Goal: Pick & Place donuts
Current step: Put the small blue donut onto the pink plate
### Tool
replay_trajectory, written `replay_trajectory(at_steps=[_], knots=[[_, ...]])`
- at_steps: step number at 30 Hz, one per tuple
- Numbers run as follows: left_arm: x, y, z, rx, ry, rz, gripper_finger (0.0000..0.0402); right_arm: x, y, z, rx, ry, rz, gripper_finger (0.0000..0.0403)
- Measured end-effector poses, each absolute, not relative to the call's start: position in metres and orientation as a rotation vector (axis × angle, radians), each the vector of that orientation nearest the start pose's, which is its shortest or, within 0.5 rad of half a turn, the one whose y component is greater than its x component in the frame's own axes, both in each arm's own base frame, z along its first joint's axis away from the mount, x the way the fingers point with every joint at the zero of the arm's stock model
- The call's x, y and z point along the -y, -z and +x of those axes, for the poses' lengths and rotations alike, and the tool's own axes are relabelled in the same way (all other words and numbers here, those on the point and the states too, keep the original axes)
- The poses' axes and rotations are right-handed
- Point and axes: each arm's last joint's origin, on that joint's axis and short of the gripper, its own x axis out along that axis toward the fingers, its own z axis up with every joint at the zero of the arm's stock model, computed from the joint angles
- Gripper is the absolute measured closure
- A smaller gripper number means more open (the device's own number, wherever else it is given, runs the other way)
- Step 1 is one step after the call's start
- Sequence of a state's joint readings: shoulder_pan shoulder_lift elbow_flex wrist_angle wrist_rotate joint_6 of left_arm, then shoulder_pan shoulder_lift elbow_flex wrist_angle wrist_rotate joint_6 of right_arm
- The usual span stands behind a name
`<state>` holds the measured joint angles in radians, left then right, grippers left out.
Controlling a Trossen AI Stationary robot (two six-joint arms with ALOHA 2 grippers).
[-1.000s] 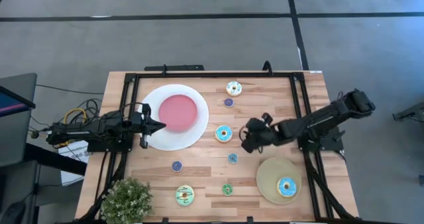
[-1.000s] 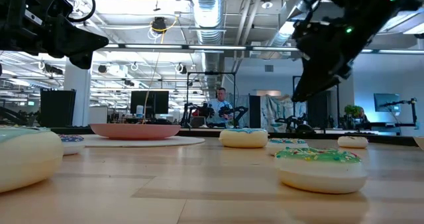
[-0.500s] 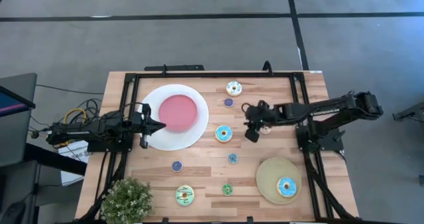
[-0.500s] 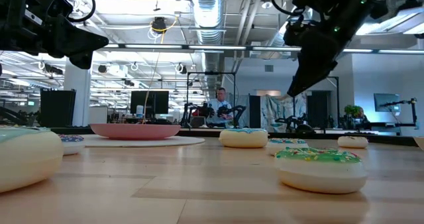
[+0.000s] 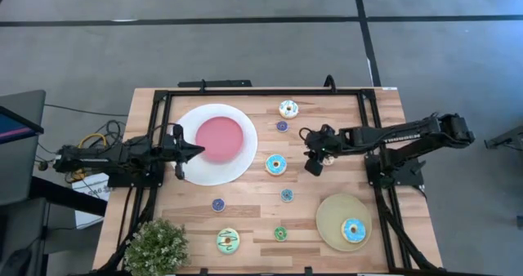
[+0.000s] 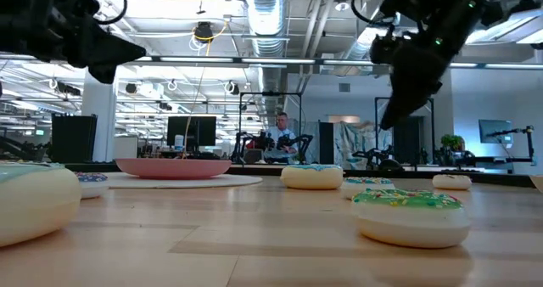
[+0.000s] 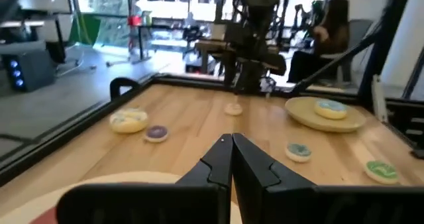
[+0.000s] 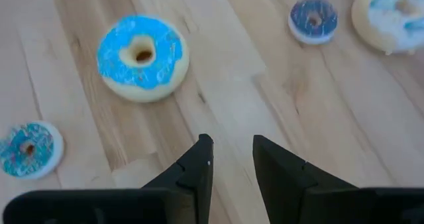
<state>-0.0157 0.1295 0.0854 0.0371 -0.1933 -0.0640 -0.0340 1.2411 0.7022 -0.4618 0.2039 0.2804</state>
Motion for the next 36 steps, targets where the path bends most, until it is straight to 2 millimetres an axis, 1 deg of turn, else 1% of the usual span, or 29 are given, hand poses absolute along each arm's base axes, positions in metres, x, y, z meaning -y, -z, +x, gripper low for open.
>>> replay_trajectory(at_steps=[4, 7, 12, 16, 20, 23, 27, 31, 36], knots=[[0.001, -0.194, 0.115, -0.111, -0.226, -0.051, 0.0401, 0.015, -0.187, 0.216, -0.952, 0.358, 0.205, 0.0305], [0.005, -0.208, 0.130, -0.164, -0.267, -0.069, 0.0401, 0.016, -0.181, 0.209, -0.897, 0.302, 0.233, 0.0305], [0.018, -0.230, 0.159, -0.322, -0.238, -0.080, 0.0401, 0.026, -0.187, 0.203, -0.735, 0.190, 0.183, 0.0305], [0.029, -0.246, 0.181, -0.503, -0.320, -0.182, 0.0401, 0.040, -0.195, 0.199, -0.618, 0.158, 0.142, 0.0305], [0.044, -0.254, 0.201, -0.733, -0.395, -0.192, 0.0401, 0.054, -0.197, 0.195, -0.593, 0.194, 0.106, 0.0305], [0.053, -0.256, 0.213, -0.887, -0.459, -0.207, 0.0401, 0.063, -0.197, 0.194, -0.586, 0.225, 0.101, 0.0305], [0.060, -0.259, 0.232, -0.999, -0.520, -0.258, 0.0400, 0.069, -0.196, 0.192, -0.593, 0.202, 0.119, 0.0305], [0.066, -0.260, 0.252, -1.058, -0.486, -0.313, 0.0379, 0.070, -0.195, 0.191, -0.593, 0.183, 0.130, 0.0305], [0.066, -0.259, 0.266, -1.067, -0.518, -0.404, 0.0324, 0.069, -0.196, 0.191, -0.594, 0.166, 0.118, 0.0305]])
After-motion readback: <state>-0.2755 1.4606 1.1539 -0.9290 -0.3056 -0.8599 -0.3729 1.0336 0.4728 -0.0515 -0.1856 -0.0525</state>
